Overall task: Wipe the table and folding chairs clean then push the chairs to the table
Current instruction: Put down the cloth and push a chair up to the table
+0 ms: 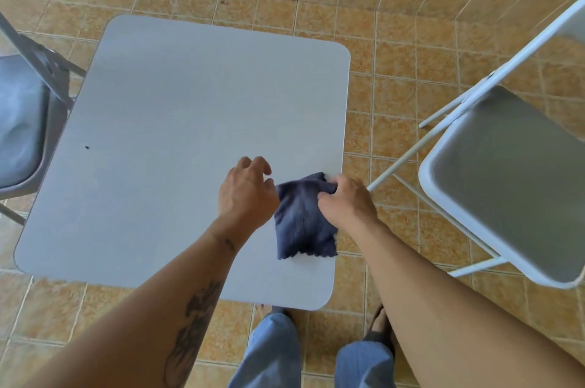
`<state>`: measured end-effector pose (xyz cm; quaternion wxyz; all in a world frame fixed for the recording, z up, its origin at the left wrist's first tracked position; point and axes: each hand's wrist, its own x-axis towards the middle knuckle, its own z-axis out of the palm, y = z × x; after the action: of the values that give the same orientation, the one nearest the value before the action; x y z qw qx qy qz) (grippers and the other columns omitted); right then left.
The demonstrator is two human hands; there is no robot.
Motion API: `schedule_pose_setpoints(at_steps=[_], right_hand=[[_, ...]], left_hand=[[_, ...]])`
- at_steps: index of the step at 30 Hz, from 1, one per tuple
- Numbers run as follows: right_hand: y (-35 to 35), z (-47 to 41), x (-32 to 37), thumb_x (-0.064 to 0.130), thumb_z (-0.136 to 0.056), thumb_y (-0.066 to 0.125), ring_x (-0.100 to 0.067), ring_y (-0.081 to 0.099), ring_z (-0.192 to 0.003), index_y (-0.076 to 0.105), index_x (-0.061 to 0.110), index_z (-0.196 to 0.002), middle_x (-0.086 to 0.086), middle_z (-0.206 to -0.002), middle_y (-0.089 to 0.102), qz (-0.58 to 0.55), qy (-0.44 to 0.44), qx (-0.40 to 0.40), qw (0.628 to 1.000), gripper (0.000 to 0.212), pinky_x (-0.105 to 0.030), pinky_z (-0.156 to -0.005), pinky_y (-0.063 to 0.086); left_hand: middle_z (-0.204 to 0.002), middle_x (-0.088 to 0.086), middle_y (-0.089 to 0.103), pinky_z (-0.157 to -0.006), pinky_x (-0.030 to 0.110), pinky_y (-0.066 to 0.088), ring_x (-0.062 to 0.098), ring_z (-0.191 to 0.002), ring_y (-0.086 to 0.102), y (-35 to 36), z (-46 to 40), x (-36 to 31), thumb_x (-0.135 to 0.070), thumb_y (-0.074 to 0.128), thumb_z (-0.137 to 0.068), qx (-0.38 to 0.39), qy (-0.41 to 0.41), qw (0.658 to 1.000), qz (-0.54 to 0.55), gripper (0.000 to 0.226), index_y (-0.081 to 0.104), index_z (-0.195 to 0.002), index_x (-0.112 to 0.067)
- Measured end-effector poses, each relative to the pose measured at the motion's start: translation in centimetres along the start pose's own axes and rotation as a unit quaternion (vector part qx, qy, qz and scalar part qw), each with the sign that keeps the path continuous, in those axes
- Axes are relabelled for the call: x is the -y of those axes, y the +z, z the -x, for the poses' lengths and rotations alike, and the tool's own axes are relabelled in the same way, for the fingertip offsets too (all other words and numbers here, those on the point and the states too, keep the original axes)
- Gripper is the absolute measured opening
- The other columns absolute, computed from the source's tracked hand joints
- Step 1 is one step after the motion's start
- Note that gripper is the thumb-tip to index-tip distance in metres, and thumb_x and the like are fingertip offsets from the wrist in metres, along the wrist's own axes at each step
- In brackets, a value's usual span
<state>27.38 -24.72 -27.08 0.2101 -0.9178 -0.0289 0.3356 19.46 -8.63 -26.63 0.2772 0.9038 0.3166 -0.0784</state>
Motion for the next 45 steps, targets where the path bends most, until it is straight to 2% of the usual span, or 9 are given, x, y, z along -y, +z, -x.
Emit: schedule_pose_setpoints(at_steps=[2, 5, 12, 17, 22, 34, 38, 42, 45], right_hand=[[0.2, 0.0, -0.6, 0.026, -0.083, 0.057, -0.032, 0.045, -0.111, 0.042, 0.017, -0.126, -0.007, -0.123, 0.042, 0.095, -0.019, -0.063, 0.993, 0.046, -0.042, -0.081, 0.045], [1.0, 0.9, -1.6, 0.021, -0.08, 0.062, -0.031, 0.044, -0.109, 0.041, 0.02, -0.127, -0.007, -0.125, 0.042, 0.198, -0.163, -0.124, 0.959, 0.051, -0.043, -0.081, 0.046], [3.0, 2.8, -4.0, 0.023, -0.087, 0.056, -0.029, 0.035, -0.124, 0.035, 0.022, -0.143, -0.004, -0.143, 0.034, 0.244, -0.215, -0.018, 0.945, 0.061, -0.044, -0.096, 0.041], [1.7, 3.5, -5.3, 0.018, -0.089, 0.053, -0.027, 0.038, -0.125, 0.045, 0.019, -0.136, 0.0, -0.139, 0.039, 0.159, -0.195, -0.018, 0.968, 0.047, -0.043, -0.1, 0.042], [-2.1, 4.4, -6.2, 0.023, -0.091, 0.051, -0.022, 0.034, -0.133, 0.035, 0.021, -0.147, 0.004, -0.147, 0.036, 0.102, -0.192, -0.006, 0.976, 0.058, -0.041, -0.106, 0.039], [-24.0, 12.1, -17.6, 0.029, -0.092, 0.054, -0.022, 0.038, -0.131, 0.041, 0.023, -0.144, 0.005, -0.145, 0.04, 0.068, -0.199, -0.116, 0.971, 0.054, -0.038, -0.106, 0.037], [-34.2, 15.5, -23.5, 0.03, -0.092, 0.052, -0.019, 0.033, -0.135, 0.04, 0.026, -0.144, 0.008, -0.146, 0.037, 0.061, -0.177, -0.188, 0.964, 0.053, -0.037, -0.11, 0.033], [-42.5, 20.1, -29.7, 0.029, -0.09, 0.053, -0.02, 0.04, -0.129, 0.045, 0.026, -0.139, 0.008, -0.14, 0.043, 0.061, -0.132, -0.245, 0.959, 0.05, -0.036, -0.105, 0.038], [-48.1, 22.5, -33.3, 0.03, -0.091, 0.052, -0.021, 0.041, -0.127, 0.045, 0.026, -0.139, 0.007, -0.14, 0.043, 0.055, -0.101, -0.277, 0.954, 0.048, -0.034, -0.104, 0.039]], left_hand=[[-0.114, 0.002, 0.053, -0.085, 0.037, 0.046, 0.025, -0.104, 0.053, 0.9, 0.5, -0.6, -0.023, 0.051, -0.093, -0.009, 0.043, 0.999, -0.029, 0.024, 0.059, -0.115, -0.02], [-0.116, 0.002, 0.051, -0.086, 0.037, 0.044, 0.027, -0.104, 0.052, 3.1, 2.6, -0.7, -0.024, 0.05, -0.092, 0.031, 0.111, 0.99, -0.075, 0.029, 0.056, -0.121, -0.019], [-0.154, 0.002, 0.02, -0.115, 0.044, 0.028, 0.024, -0.14, 0.027, 5.5, 4.3, 2.7, -0.039, 0.065, -0.081, 0.119, 0.136, 0.96, -0.214, 0.088, 0.019, -0.153, -0.019], [-0.134, 0.0, 0.042, -0.103, 0.036, 0.035, 0.025, -0.124, 0.044, 4.3, 3.8, 1.5, -0.018, 0.06, -0.076, 0.121, 0.061, 0.971, -0.196, 0.054, 0.049, -0.129, -0.021], [-0.13, -0.002, 0.052, -0.096, 0.032, 0.039, 0.025, -0.118, 0.053, 2.0, 4.6, -2.9, -0.011, 0.046, -0.086, 0.11, 0.058, 0.988, -0.093, 0.045, 0.055, -0.129, -0.02], [-0.113, -0.006, 0.069, -0.078, 0.029, 0.059, 0.012, -0.092, 0.067, -1.7, 11.4, -26.1, -0.011, 0.051, -0.089, 0.073, 0.122, 0.986, 0.09, 0.039, 0.066, -0.121, -0.027], [-0.107, -0.011, 0.069, -0.052, 0.005, 0.04, 0.002, -0.076, 0.062, -1.4, 13.8, -36.9, -0.012, 0.051, -0.09, 0.065, 0.152, 0.978, 0.125, 0.034, 0.068, -0.113, -0.031], [-0.097, -0.012, 0.072, -0.058, 0.012, 0.048, 0.009, -0.074, 0.066, -0.2, 17.3, -46.9, -0.015, 0.053, -0.088, 0.073, 0.198, 0.966, 0.148, 0.032, 0.064, -0.091, -0.045], [-0.094, -0.015, 0.067, -0.056, 0.007, 0.044, 0.002, -0.073, 0.062, 0.6, 19.8, -53.6, -0.012, 0.054, -0.089, 0.095, 0.23, 0.958, 0.145, 0.029, 0.063, -0.094, -0.039]])
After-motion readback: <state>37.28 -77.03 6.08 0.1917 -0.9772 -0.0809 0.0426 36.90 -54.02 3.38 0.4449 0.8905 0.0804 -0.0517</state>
